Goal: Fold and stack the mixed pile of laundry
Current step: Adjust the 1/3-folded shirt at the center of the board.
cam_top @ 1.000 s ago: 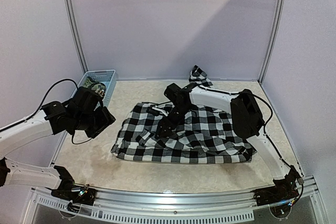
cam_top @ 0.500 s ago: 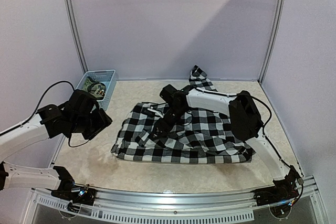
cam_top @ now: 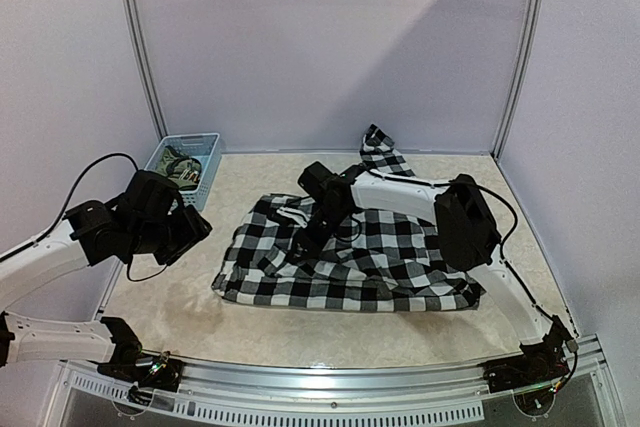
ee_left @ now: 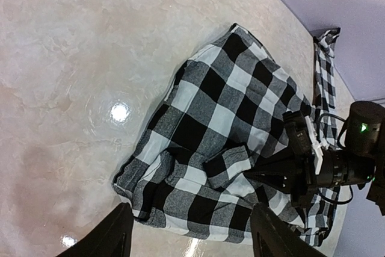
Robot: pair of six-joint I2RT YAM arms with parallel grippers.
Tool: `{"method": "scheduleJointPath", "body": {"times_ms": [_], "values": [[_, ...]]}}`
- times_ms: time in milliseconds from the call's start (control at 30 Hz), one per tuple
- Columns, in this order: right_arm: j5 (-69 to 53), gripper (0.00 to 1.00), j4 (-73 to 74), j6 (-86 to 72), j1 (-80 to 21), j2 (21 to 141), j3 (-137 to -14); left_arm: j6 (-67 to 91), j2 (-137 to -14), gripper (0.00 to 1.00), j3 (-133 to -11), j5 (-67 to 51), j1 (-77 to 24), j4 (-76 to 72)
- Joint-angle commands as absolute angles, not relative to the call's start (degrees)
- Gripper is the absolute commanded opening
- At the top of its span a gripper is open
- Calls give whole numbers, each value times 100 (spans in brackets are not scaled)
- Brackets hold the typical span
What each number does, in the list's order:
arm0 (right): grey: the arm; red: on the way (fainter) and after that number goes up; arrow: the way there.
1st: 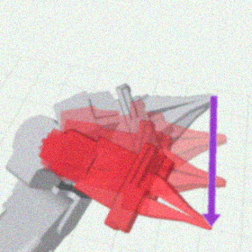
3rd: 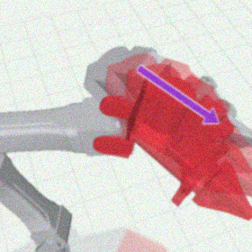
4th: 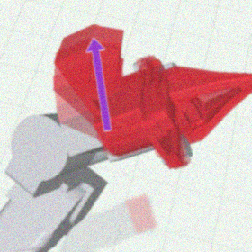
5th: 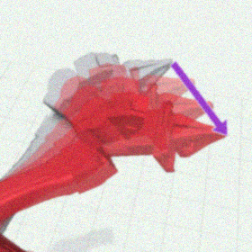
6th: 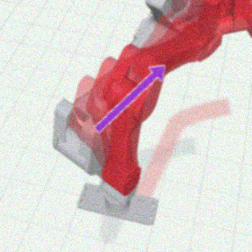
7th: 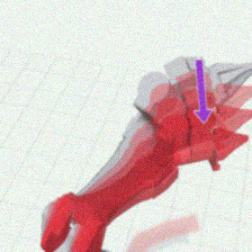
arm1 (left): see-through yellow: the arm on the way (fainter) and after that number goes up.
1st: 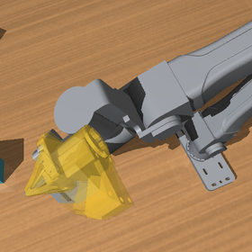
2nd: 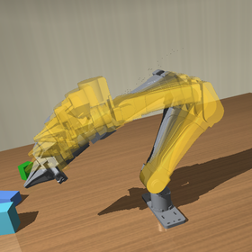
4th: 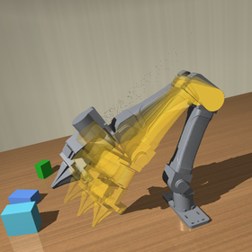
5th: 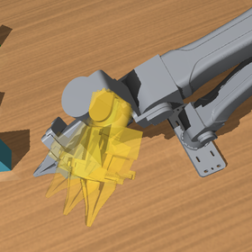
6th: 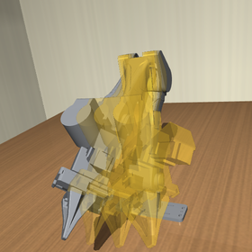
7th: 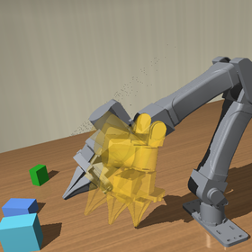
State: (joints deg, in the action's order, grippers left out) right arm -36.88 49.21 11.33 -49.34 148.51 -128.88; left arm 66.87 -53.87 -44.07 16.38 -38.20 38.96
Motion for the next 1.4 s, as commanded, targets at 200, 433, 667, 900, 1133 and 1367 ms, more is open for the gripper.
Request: {"method": "scheduleJointPath", "body": {"times_ms": [200, 433, 667, 900, 1133, 1367], "values": [[-1333, 0, 3718, 1091, -4968, 13047, -11985, 6500, -5231, 68, -4327, 1737, -3823, 4044], [-626, 0, 3326, 1039, -5218, 12918, -11696, 6460, -5219, 68, -4260, 1766, -3823, 4030], [566, 5, 2494, 822, -5837, 13190, -11462, 6484, -4902, 68, -4191, 1909, -3823, 4225], [-1253, 62, 2890, 285, -6224, 12659, -11062, 6457, -4399, 68, -4178, 2283, -3817, 4599], [-1721, 66, 2743, 229, -5797, 11593, -10247, 6267, -4633, 68, -4064, 2097, -3814, 4238], [-1427, 56, 2963, 832, -4869, 10375, -8725, 4836, -6262, 63, -4719, 1364, -3830, 3290]]}}
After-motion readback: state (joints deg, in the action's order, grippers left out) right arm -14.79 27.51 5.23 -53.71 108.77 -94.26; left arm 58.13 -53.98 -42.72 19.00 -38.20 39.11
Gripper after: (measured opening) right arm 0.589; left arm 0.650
